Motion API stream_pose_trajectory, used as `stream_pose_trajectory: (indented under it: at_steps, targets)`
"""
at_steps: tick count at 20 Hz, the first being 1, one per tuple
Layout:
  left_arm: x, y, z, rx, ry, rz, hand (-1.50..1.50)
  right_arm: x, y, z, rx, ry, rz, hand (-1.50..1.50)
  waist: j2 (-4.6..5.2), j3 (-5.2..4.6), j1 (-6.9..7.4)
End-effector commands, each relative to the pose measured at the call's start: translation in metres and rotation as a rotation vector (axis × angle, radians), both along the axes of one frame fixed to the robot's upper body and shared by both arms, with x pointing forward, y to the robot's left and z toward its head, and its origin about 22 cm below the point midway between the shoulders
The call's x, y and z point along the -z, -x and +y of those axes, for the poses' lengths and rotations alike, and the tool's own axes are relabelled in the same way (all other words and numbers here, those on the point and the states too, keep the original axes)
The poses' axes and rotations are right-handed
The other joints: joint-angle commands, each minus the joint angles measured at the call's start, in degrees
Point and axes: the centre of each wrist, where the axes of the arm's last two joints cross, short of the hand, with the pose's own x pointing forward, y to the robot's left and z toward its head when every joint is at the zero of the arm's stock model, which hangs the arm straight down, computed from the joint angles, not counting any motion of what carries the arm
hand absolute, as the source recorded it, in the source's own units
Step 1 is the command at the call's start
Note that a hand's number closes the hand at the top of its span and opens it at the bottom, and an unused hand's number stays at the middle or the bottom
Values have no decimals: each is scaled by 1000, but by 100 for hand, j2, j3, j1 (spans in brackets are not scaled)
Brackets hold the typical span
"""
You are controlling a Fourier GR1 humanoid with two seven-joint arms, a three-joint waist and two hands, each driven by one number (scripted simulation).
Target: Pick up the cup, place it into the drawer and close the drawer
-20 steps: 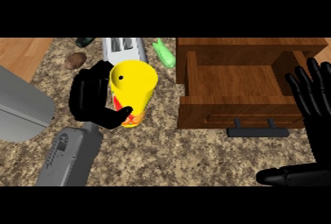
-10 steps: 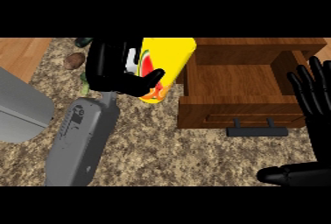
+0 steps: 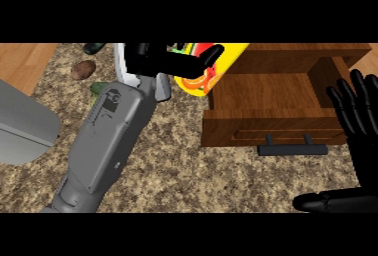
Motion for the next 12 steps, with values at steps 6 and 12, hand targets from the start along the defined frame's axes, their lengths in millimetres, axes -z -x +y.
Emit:
stream_pose_trajectory:
  at_steps: [6,12]
  targets:
    - [-1,-22,-41,-28,-78,66,150,-3,-15,-10,2,9,5,-150,18,1,-64]
    - [17,-26,-53,-35,-101,75,150,3,-9,-24,-11,11,-11,-150,18,2,-105]
